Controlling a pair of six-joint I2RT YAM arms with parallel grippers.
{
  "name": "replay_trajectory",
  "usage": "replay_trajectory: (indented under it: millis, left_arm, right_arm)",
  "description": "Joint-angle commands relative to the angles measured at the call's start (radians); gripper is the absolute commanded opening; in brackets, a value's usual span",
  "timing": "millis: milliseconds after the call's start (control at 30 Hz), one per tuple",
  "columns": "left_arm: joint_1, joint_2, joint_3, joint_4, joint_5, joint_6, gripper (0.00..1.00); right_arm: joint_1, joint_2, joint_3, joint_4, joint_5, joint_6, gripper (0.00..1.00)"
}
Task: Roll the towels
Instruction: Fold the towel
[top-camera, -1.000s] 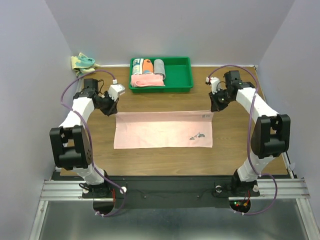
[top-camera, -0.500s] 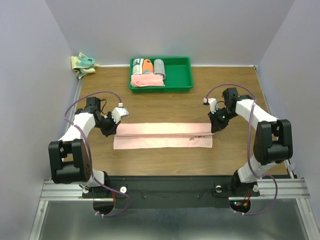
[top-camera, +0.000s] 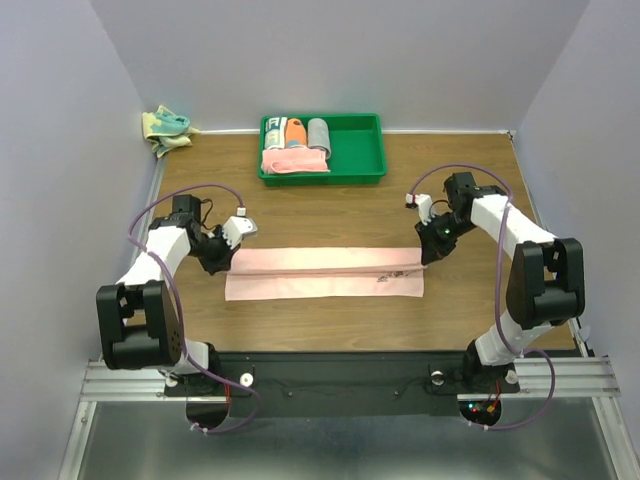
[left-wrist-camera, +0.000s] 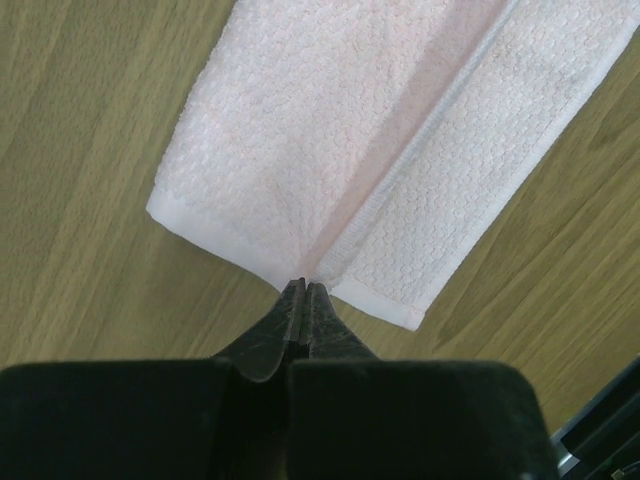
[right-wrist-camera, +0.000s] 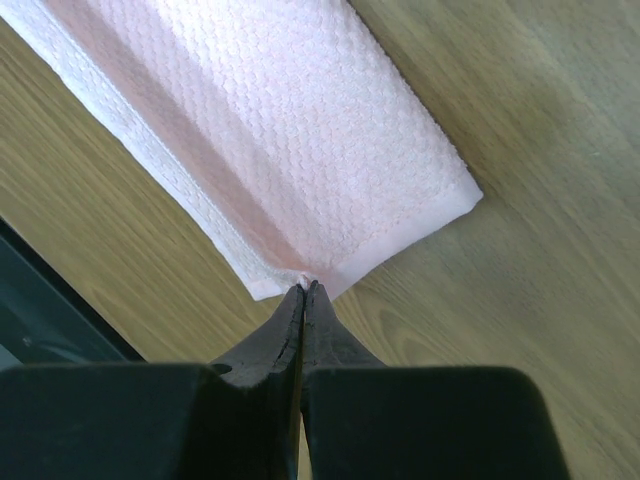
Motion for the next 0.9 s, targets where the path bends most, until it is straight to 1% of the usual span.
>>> replay_trajectory:
  millis: [0, 300, 400, 533, 700, 867]
  left_arm:
    - [0.007, -0.078, 0.048, -0.070, 0.000, 0.023, 0.00]
    - [0.007, -0.147, -0.018, -0.139, -0.025, 0.089, 0.00]
    - [0.007, -0.147, -0.068, -0.111, -0.048, 0.088, 0.00]
    - [0.006, -0.100, -0.108, -0.073, -0.069, 0.086, 0.00]
    - [0.004, -0.060, -0.156, -0.013, -0.095, 0.078, 0.00]
    - [0.004, -0.028, -0.167, 0.013, -0.106, 0.068, 0.00]
  right_arm:
    - [0.002, -0.059, 0.046, -0.071, 0.001, -0.031, 0.01]
    - [0.016, -0.107, -0.058, -0.088, 0.004, -0.056, 0.01]
    - [0.025, -0.095, -0.093, -0.069, 0.012, -0.048, 0.01]
    - [0.053, -0.050, -0.124, -0.013, 0.042, -0.028, 0.01]
    - [0.067, 0.000, -0.123, 0.031, 0.044, -0.002, 0.01]
    - [0.074, 0.025, -0.123, 0.044, 0.055, 0.007, 0.01]
